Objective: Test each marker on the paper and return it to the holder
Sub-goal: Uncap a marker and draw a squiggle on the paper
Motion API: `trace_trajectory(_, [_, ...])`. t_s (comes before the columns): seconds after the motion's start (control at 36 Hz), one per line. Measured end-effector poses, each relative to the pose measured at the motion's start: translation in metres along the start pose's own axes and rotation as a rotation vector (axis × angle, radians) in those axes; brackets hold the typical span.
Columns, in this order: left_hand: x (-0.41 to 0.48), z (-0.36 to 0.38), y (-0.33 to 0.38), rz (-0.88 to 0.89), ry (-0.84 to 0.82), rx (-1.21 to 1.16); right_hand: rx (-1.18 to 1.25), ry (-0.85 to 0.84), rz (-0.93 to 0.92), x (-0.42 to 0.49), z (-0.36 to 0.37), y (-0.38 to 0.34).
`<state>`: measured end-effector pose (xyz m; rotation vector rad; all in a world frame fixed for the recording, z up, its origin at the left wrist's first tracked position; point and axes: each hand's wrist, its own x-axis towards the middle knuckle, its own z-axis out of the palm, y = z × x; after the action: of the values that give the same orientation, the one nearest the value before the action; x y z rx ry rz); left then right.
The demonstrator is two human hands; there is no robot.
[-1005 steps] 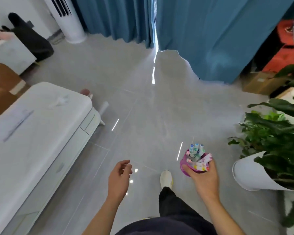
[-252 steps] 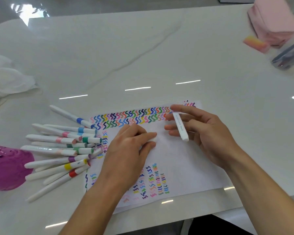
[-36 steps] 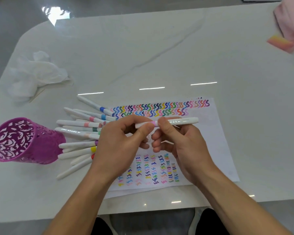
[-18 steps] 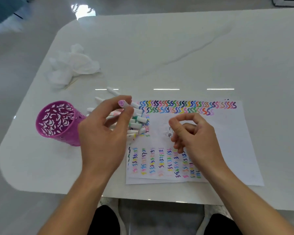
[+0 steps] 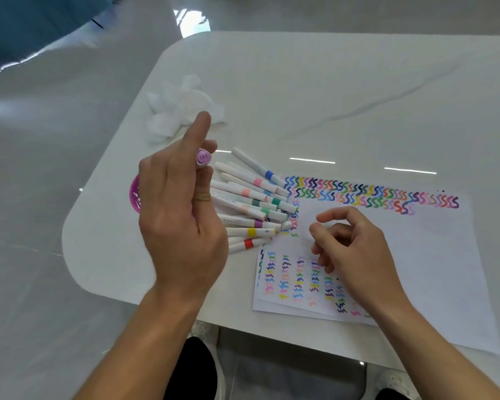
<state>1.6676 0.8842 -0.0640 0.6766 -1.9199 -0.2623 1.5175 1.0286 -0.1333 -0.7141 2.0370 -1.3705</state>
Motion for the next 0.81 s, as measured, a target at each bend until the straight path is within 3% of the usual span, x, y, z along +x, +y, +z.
trace_trajectory(0.25, [-0.005,0.003,-0.018,-0.281,-0.171,0.153,-0.006,-0.001,-0.01,0.0,0.002,-0.001])
trace_trajectory(0.5, [-0.007,0.003,-0.025,-0.441,-0.321,0.267,-0.01,0.0,-0.017,0.002,0.002,-0.001])
trace_trajectory(0.67, [-0.006,0.005,-0.019,-0.398,-0.287,0.288,-0.021,0.007,-0.014,0.003,0.002,0.0])
trace_trajectory(0.81, [-0.006,0.008,-0.011,-0.219,-0.283,0.261,-0.024,0.014,-0.016,0.004,0.001,0.0])
